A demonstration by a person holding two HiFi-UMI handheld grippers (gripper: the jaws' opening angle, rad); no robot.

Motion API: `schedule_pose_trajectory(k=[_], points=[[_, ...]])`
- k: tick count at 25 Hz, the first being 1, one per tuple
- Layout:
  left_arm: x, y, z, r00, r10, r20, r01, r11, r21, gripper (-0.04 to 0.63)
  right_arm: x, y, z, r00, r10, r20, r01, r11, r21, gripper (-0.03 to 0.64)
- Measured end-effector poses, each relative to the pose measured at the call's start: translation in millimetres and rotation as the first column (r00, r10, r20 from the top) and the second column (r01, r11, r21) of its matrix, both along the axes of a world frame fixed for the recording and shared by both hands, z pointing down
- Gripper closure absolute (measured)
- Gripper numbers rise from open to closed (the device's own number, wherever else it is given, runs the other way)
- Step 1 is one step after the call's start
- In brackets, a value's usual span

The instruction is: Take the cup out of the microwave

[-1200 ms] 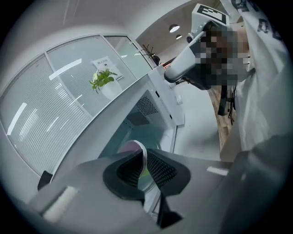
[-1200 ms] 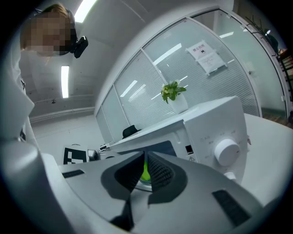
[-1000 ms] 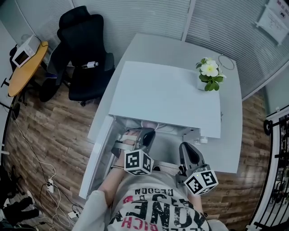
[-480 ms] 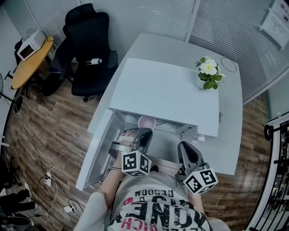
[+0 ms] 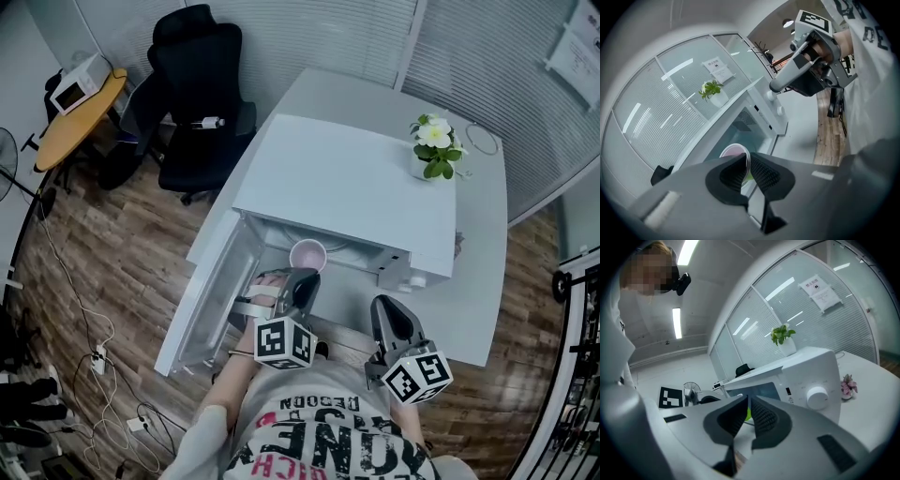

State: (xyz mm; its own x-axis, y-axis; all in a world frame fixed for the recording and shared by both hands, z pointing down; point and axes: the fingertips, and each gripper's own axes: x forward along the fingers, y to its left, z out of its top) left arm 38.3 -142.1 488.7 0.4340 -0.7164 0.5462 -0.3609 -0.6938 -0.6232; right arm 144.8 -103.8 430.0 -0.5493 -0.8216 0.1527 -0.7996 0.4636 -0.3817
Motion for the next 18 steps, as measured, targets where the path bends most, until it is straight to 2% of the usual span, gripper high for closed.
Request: schedule_pose_trajectory(k=[8, 18], points=[[1.4, 13.9, -6.7, 1.0, -0.023, -0.015, 0.023, 0.999, 0.024, 0.557, 0.8, 10.3, -4.3, 1.0, -0.026, -0.015, 0.026, 0.999, 0.02, 0.589], [-4.3, 28.8, -14.0, 0.997, -0.064, -0.046, 0.065, 0.998, 0.019, 0.557, -3.6, 18.8, -0.2, 0.999, -0.045, -0.006, 0.045, 0.999, 0.02, 0.589]])
